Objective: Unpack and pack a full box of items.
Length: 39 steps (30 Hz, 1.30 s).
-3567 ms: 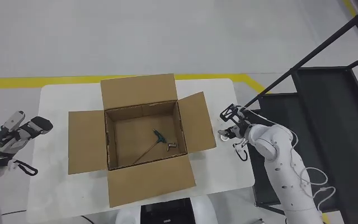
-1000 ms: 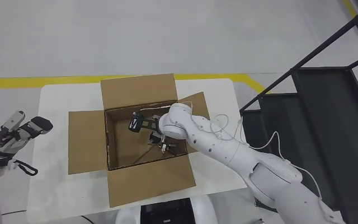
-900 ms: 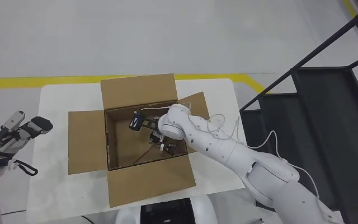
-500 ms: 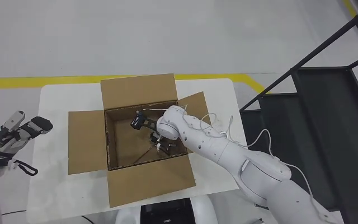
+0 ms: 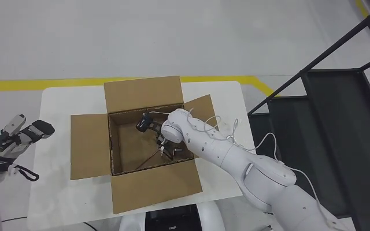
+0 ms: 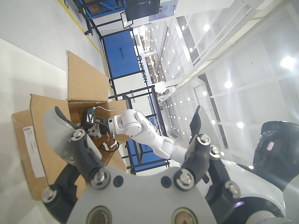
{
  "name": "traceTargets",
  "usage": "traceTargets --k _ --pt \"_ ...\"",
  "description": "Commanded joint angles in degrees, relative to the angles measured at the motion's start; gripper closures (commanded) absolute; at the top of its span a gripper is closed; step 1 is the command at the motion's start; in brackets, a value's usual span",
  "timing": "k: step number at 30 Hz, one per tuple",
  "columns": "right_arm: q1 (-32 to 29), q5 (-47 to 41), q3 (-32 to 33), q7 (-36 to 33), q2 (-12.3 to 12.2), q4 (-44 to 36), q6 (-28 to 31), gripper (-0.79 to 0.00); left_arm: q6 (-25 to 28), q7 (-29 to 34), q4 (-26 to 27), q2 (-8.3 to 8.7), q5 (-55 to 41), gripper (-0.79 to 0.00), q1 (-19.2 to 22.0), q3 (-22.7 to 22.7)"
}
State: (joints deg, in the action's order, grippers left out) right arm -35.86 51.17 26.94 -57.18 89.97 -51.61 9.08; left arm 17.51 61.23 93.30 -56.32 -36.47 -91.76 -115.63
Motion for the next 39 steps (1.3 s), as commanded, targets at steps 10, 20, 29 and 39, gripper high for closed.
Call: traceTargets --k 10,20,29,39 --pt "-3.0 5.7 6.2 1.0 -3.6 -11.6 0.2 0.000 0.0 0.0 0.0 0.00 0.0 -0.785 0.0 0.0" --pt "-16.0 15.4 18.2 -6.6 -10.6 -35.6 3.8 -0.274 0.0 0.0 0.0 0.00 0.0 -0.785 0.0 0.0" --pt "-13.0 14.5 13.1 -3.0 -8.6 -29.8 4.9 -0.785 0.0 0.0 0.0 0.00 0.0 -0.785 0.0 0.0" --pt "-4.8 9.4 5.6 0.9 -3.0 -13.2 3.7 -0.643 0.0 0.0 0.0 0.00 0.0 -0.785 0.0 0.0"
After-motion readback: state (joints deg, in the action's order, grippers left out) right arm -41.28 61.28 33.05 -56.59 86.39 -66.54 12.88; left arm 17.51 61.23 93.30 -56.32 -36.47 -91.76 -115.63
